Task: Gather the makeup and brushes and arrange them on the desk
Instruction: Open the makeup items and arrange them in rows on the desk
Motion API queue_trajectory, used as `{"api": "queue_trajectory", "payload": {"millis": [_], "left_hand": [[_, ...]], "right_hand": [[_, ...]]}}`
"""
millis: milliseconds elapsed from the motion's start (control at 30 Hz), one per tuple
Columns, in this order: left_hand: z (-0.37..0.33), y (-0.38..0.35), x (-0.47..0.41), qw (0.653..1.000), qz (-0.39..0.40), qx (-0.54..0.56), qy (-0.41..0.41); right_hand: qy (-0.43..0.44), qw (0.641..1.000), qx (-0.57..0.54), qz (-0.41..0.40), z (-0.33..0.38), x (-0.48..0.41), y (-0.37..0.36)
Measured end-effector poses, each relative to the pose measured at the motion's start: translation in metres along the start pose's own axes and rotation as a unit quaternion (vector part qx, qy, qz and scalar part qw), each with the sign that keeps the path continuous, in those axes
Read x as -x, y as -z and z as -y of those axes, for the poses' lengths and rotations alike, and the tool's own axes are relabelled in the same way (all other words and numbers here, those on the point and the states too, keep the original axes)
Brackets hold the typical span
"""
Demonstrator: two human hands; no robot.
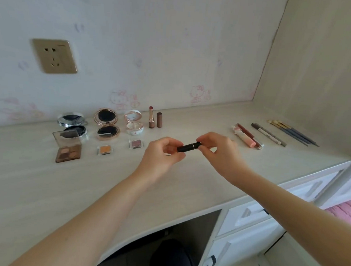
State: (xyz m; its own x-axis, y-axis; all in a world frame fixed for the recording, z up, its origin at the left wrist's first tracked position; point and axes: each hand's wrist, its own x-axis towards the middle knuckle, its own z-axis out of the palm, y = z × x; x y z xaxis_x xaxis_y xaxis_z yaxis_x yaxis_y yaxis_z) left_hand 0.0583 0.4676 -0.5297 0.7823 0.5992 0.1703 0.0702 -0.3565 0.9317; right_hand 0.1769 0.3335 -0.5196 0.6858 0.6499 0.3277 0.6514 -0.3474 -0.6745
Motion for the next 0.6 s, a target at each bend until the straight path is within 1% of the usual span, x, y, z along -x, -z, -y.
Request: {"api": "queue_trajectory", "payload": {"millis": [167, 333, 467, 600], "left_hand": [[0.011, 0.044, 0.025, 1.000, -0.028, -0.013, -0.001], [0.019, 0.079, 0.043, 0.997, -0.068, 0.033, -0.004], [0.029, 0.099, 0.047, 0.992, -0.095, 0.076, 0.017], [0.039, 0.111, 0.046, 0.990, -0.107, 0.089, 0.033]], "right_hand": [[0.020, 0.999, -0.017, 0.038, 0.033, 0.009, -0.033], [0.023, 0.995, -0.036, 0.085, 0.062, 0.015, -0.070], [0.027, 0.991, -0.064, 0.113, 0.081, 0.017, -0.093], [0.038, 0.991, -0.034, 0.127, 0.091, 0.014, -0.110]]}}
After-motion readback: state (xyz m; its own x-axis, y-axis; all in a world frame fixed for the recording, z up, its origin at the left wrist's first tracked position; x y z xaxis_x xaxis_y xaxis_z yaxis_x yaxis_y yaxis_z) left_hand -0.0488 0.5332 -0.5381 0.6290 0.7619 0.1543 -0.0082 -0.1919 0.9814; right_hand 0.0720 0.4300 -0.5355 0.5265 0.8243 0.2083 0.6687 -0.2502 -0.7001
